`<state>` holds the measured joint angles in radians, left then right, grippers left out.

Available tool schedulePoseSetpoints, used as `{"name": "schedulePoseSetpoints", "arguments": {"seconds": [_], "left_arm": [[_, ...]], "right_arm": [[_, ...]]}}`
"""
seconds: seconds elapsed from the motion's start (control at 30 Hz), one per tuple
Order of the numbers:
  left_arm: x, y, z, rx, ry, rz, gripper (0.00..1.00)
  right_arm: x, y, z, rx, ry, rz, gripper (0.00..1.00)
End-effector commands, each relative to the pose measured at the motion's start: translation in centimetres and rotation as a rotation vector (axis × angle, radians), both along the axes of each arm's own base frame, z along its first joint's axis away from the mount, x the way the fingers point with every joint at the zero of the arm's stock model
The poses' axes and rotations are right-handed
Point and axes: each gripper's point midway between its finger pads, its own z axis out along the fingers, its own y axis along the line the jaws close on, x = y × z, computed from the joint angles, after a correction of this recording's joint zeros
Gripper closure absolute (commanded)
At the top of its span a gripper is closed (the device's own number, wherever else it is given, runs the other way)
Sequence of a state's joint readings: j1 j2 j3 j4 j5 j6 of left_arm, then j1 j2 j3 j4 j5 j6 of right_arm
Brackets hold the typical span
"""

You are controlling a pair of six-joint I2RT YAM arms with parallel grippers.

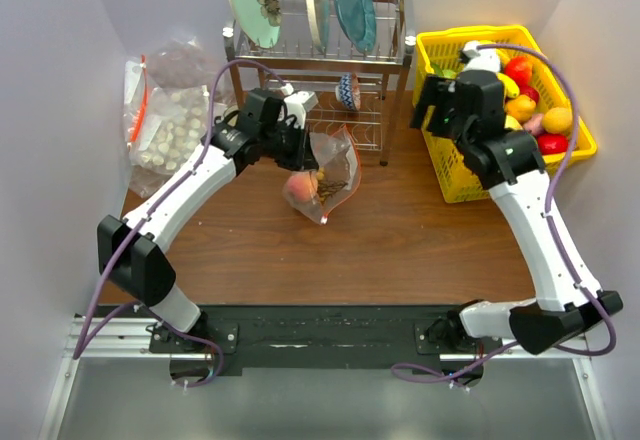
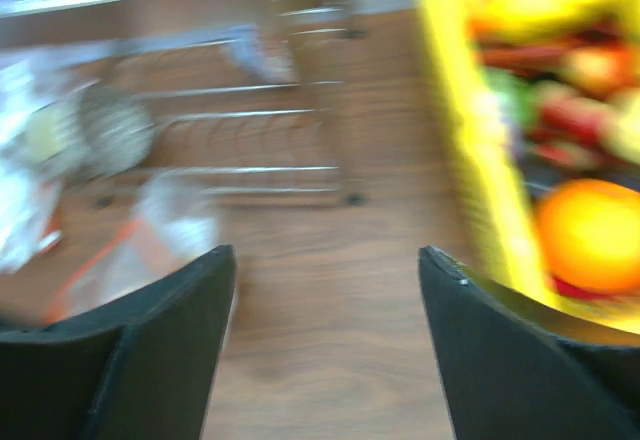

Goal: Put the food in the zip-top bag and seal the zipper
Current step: Place the fake fruit in the zipper food storage bag, then pick up the fake fruit from the bin.

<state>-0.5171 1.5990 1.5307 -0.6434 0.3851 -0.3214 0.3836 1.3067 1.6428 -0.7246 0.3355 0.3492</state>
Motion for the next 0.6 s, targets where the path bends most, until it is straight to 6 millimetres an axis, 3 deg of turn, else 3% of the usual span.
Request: {"name": "schedulePoseSetpoints", "arguments": {"seconds": [0.0, 0.1, 0.27, 0.57], "left_arm": [[0.1, 0.3, 0.8, -0.019, -0.056, -0.004, 1.0], [-0.2, 0.2, 0.6, -0.03, -0.061, -0.013, 1.0], [-0.5, 0.2, 0.7, -0.035, -0.07, -0.03, 1.0], [-1.1, 0.2, 0.6, -0.052, -0.078, -0.047, 1.0]], "right_arm": [[-0.9, -8.5, -0.7, -0.129, 0.088, -0.303, 0.13], [-0.9, -10.8, -1.8, -0.157, 0.124, -0.397, 0.06], [-0.5, -14.2, -3.7, -0.119, 0.195, -0.48, 0.04], [1.3, -16.6, -6.9, 0.047, 0.279, -0.57, 0.05]]}}
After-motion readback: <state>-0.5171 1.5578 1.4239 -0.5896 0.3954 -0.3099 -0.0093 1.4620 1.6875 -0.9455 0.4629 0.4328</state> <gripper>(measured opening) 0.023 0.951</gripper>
